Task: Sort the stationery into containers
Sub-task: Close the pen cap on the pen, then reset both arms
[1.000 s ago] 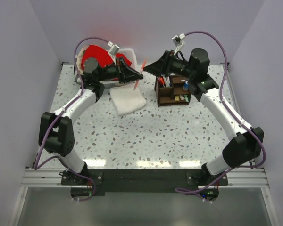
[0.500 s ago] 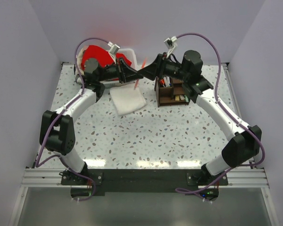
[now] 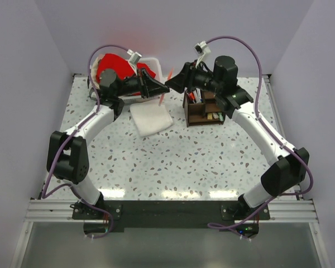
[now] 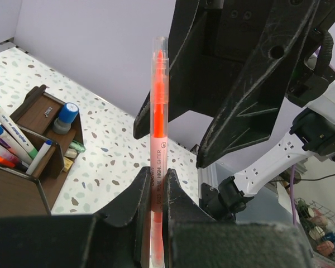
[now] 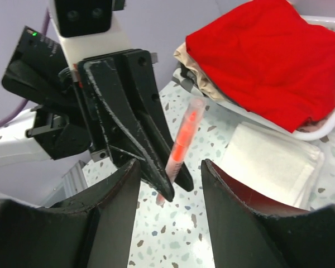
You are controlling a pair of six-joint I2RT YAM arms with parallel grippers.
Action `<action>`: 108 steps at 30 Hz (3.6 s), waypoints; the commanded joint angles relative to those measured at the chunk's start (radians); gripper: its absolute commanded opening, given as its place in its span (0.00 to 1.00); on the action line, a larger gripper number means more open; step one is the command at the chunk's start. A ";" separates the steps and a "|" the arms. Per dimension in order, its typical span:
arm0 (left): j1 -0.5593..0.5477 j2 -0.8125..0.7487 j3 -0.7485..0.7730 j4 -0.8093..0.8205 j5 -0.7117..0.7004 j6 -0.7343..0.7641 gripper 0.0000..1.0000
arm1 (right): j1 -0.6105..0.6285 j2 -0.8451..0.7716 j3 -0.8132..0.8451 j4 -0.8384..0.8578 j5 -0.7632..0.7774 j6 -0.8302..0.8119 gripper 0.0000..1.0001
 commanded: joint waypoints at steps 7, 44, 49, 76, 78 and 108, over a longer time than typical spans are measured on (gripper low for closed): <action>-0.002 -0.015 0.032 0.037 0.022 0.000 0.00 | -0.002 0.019 0.028 0.046 0.049 -0.004 0.50; 0.109 -0.162 -0.077 -0.663 -0.294 0.675 1.00 | -0.031 -0.096 -0.448 0.341 0.526 -0.701 0.00; 0.109 -0.153 -0.094 -0.643 -0.273 0.652 1.00 | -0.034 -0.044 -0.425 0.407 0.540 -0.719 0.00; 0.109 -0.082 -0.068 -0.615 -0.238 0.625 1.00 | -0.085 0.134 -0.363 0.468 0.552 -0.673 0.00; 0.109 -0.078 -0.069 -0.613 -0.236 0.623 1.00 | -0.085 0.134 -0.383 0.465 0.553 -0.670 0.00; 0.107 -0.146 -0.046 -0.673 -0.303 0.741 1.00 | -0.083 -0.038 -0.236 0.173 0.673 -0.644 0.61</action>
